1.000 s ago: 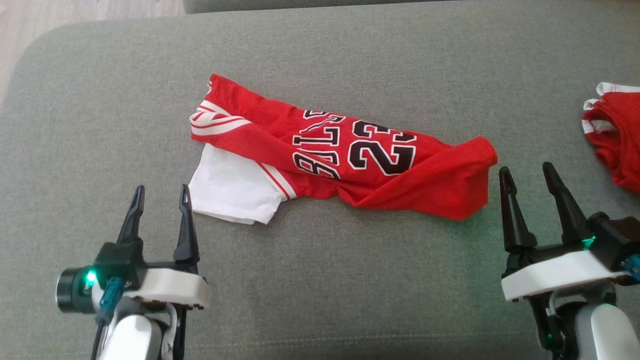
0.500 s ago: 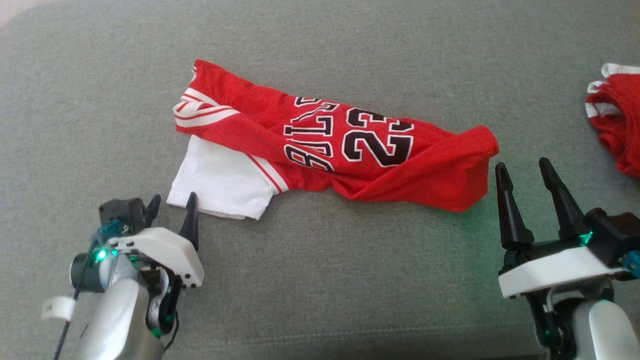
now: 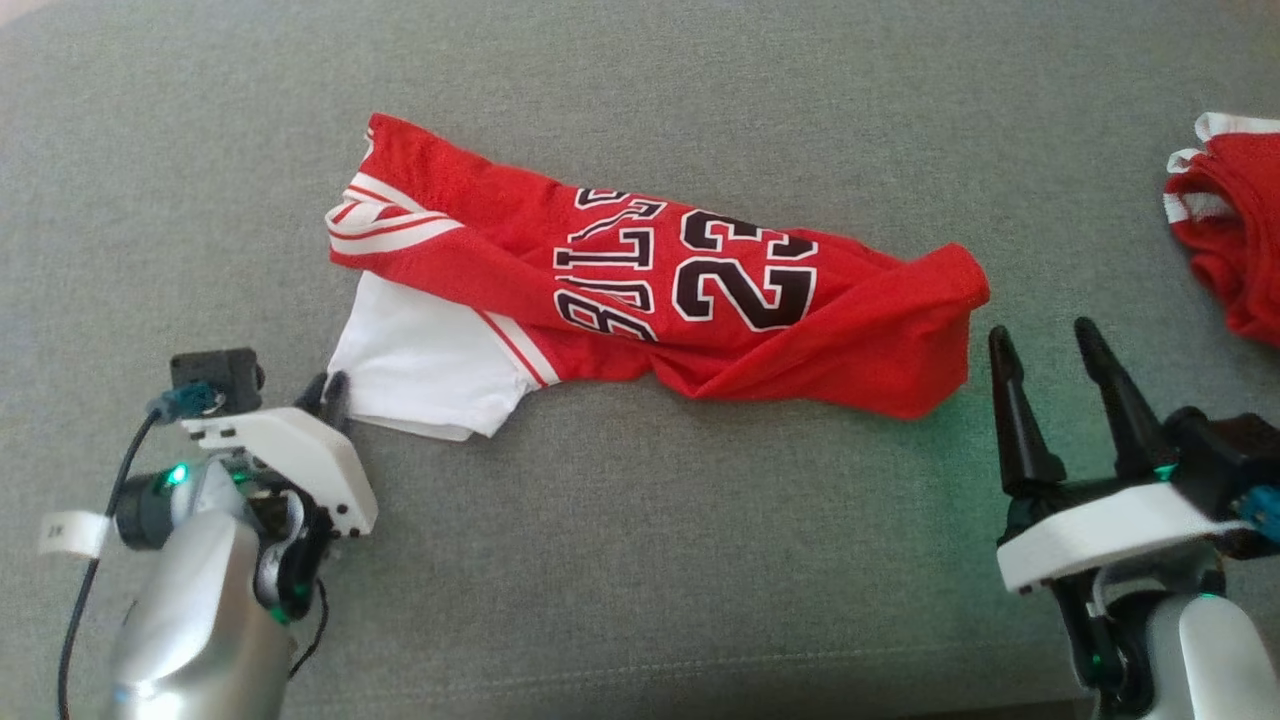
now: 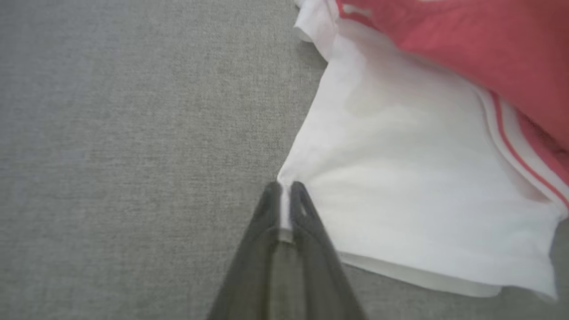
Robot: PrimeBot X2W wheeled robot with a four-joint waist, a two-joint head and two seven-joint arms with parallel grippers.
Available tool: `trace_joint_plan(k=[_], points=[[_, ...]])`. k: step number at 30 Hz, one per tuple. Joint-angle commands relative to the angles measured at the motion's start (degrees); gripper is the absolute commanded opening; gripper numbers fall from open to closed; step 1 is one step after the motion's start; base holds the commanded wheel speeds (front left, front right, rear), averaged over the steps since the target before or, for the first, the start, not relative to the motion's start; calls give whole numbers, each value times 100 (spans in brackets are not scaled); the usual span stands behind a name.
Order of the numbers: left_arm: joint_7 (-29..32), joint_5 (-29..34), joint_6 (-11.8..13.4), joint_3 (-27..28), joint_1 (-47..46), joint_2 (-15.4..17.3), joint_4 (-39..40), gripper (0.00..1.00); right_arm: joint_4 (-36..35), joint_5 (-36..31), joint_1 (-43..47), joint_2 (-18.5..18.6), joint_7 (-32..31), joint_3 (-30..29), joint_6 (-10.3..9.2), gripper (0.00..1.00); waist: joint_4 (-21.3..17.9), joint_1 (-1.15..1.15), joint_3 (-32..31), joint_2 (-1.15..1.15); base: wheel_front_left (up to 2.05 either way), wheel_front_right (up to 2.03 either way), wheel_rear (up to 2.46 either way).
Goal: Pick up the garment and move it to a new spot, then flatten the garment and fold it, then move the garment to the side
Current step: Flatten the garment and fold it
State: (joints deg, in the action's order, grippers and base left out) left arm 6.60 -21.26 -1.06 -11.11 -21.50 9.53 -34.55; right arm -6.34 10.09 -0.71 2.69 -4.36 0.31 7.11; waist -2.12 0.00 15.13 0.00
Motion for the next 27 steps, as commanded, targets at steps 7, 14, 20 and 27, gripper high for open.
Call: trace_joint_plan(k=[7, 14, 20, 27], points=[[139, 232, 64, -191, 113, 140, 88, 0, -100, 174, -207, 362, -639, 305, 37, 100, 56, 0, 15, 0, 0, 0, 0], [107, 237, 153, -249, 125, 95, 278, 0, 41, 362, -625, 802, -1064, 566, 37, 100, 147, 0, 85, 0, 0, 0, 0], [39, 223, 177, -282, 88, 82, 362, 0, 234, 573, -932, 1109, -1413, 786, 37, 100, 222, 0, 159, 0, 0, 0, 0], [-174, 187, 194, -282, 117, 81, 502, 0, 247, 868, -1072, 1380, -1610, 975, 37, 0, 254, 0, 153, 0, 0, 0, 0]])
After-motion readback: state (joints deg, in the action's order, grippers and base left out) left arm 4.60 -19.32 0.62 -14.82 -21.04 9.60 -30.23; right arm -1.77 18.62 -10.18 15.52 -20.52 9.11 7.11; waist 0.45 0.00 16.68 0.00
